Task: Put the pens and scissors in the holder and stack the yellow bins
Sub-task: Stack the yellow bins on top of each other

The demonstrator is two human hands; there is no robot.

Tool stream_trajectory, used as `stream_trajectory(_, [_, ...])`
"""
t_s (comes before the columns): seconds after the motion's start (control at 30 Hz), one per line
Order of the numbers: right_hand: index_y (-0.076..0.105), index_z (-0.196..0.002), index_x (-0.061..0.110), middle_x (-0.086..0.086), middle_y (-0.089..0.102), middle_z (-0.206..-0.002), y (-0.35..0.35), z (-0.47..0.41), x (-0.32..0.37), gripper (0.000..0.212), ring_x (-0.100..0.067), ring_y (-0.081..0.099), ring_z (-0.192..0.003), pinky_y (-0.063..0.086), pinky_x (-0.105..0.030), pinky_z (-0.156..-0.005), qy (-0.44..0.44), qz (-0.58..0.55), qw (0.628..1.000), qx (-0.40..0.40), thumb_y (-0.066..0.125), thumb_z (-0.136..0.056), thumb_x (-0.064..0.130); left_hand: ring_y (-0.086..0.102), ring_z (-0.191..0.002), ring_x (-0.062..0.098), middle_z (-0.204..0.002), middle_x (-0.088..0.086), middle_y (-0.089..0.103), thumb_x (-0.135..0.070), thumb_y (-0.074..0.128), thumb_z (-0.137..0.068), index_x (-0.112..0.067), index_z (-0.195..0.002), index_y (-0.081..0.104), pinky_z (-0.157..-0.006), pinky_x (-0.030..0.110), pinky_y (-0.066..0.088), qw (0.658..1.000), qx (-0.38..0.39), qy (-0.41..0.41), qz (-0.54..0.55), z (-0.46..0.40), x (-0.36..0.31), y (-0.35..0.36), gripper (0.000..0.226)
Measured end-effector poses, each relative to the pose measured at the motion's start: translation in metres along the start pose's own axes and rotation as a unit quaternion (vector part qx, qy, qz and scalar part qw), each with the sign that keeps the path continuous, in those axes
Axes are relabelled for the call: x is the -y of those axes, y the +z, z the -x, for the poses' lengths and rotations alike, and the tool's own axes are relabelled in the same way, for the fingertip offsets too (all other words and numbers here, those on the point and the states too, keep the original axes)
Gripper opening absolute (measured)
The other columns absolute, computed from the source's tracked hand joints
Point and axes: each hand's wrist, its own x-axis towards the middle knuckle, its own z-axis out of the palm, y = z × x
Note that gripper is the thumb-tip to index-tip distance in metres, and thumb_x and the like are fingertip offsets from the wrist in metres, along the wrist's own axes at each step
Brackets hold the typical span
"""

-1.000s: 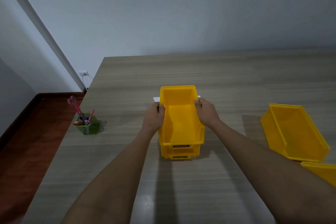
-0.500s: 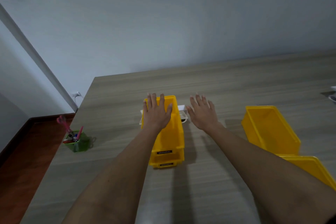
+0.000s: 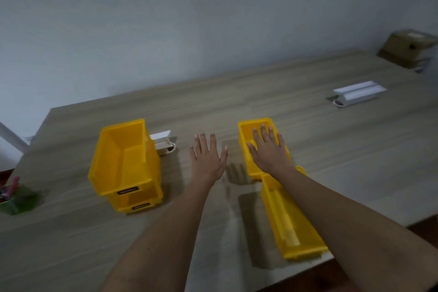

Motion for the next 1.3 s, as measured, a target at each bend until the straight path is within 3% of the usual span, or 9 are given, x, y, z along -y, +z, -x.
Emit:
stream_trajectory(0.17, [0.023, -0.151, 0.011, -0.016, 0.021, -0.16, 0.015, 0.045, -0.083, 0.065, -0.035, 0.021, -0.147, 0.016, -0.051, -0.118, 0.08, -0.002, 0.996, 0.024, 0.029, -0.099, 0.049, 0.011, -0.15, 0.032, -0.161, 0.011, 0.017, -0.059, 0.024, -0.097, -0.02, -0.154, 0.015, -0.118, 0.052, 0.015, 0.999, 0.053, -0.003, 0.009, 0.037, -0.061, 0.059, 0.07])
stream_trajectory(0.37, [0.023, -0.149, 0.005, -0.018, 0.027, -0.156, 0.042, 0.091, -0.138, 0.065, -0.038, 0.034, -0.14, 0.028, -0.051, -0.112, 0.139, -0.038, 0.985, 0.099, 0.028, -0.1, 0.047, 0.035, -0.139, 0.034, -0.151, 0.013, 0.036, -0.061, 0.022, -0.096, -0.016, -0.153, 0.019, -0.111, 0.052, 0.024, 0.991, 0.13, 0.001, 0.017, 0.082, -0.1, 0.115, 0.072])
stream_trajectory(0.53, [0.026, -0.145, 0.002, -0.026, 0.04, -0.141, 0.055, 0.112, -0.145, 0.054, -0.042, 0.05, -0.122, 0.044, -0.049, -0.096, 0.157, -0.138, 0.969, 0.136, 0.035, -0.102, 0.034, 0.052, -0.122, 0.039, -0.145, 0.02, 0.044, -0.034, 0.028, -0.103, -0.012, -0.154, -0.005, -0.099, 0.05, 0.041, 0.978, 0.175, 0.004, 0.115, 0.105, -0.11, 0.136, 0.065])
stream_trajectory(0.63, [0.034, -0.138, 0.002, -0.025, 0.044, -0.136, 0.054, 0.113, -0.144, 0.042, -0.041, 0.052, -0.116, 0.045, -0.047, -0.091, 0.168, -0.15, 0.966, 0.123, 0.036, -0.102, 0.024, 0.061, -0.096, 0.038, -0.12, 0.023, 0.059, -0.02, 0.032, -0.102, -0.015, -0.154, -0.01, -0.082, 0.05, 0.051, 0.972, 0.164, 0.003, 0.17, 0.109, -0.103, 0.138, 0.067])
stream_trajectory(0.77, [0.039, -0.13, 0.002, -0.023, 0.051, -0.126, 0.053, 0.108, -0.133, 0.033, -0.038, 0.056, -0.108, 0.047, -0.044, -0.084, 0.161, -0.176, 0.962, 0.13, 0.037, -0.1, 0.015, 0.062, -0.086, 0.038, -0.106, 0.022, 0.064, -0.02, 0.033, -0.101, -0.017, -0.155, -0.003, -0.077, 0.052, 0.053, 0.971, 0.146, -0.01, 0.19, 0.107, -0.082, 0.132, 0.065])
stream_trajectory(0.9, [0.042, -0.122, 0.003, -0.022, 0.054, -0.119, 0.051, 0.1, -0.106, 0.027, -0.039, 0.056, -0.104, 0.046, -0.043, -0.081, 0.137, -0.187, 0.962, 0.142, 0.037, -0.098, 0.013, 0.063, -0.085, 0.036, -0.101, 0.019, 0.065, -0.019, 0.035, -0.101, -0.019, -0.154, 0.012, -0.071, 0.043, 0.05, 0.971, 0.112, -0.019, 0.21, 0.106, -0.058, 0.112, 0.057])
stream_trajectory(1.03, [0.045, -0.12, 0.002, -0.025, 0.056, -0.119, 0.046, 0.083, -0.068, 0.026, -0.042, 0.057, -0.103, 0.049, -0.046, -0.082, 0.111, -0.218, 0.96, 0.138, 0.036, -0.098, 0.013, 0.06, -0.068, 0.026, -0.082, 0.01, 0.064, -0.024, 0.035, -0.101, -0.022, -0.144, 0.034, -0.062, 0.043, 0.049, 0.972, 0.066, -0.04, 0.222, 0.09, -0.025, 0.087, 0.043])
stream_trajectory(1.13, [0.044, -0.122, -0.001, -0.029, 0.056, -0.12, 0.035, 0.063, -0.034, 0.027, -0.044, 0.056, -0.107, 0.044, -0.043, -0.076, 0.087, -0.222, 0.963, 0.128, 0.037, -0.099, 0.01, 0.055, -0.061, 0.023, -0.077, 0.007, 0.062, -0.027, 0.034, -0.101, -0.022, -0.144, 0.036, -0.057, 0.042, 0.046, 0.971, 0.041, -0.055, 0.227, 0.072, 0.003, 0.059, 0.043])
stream_trajectory(1.3, [0.043, -0.132, 0.002, -0.028, 0.058, -0.126, -0.003, 0.024, 0.038, 0.034, -0.043, 0.054, -0.116, 0.044, -0.043, -0.084, 0.028, -0.283, 0.956, 0.071, 0.036, -0.102, 0.018, 0.063, -0.097, 0.037, -0.109, 0.018, 0.066, -0.026, 0.036, -0.103, -0.019, -0.147, 0.036, -0.078, 0.045, 0.051, 0.965, -0.014, -0.054, 0.255, 0.037, 0.052, -0.016, 0.045])
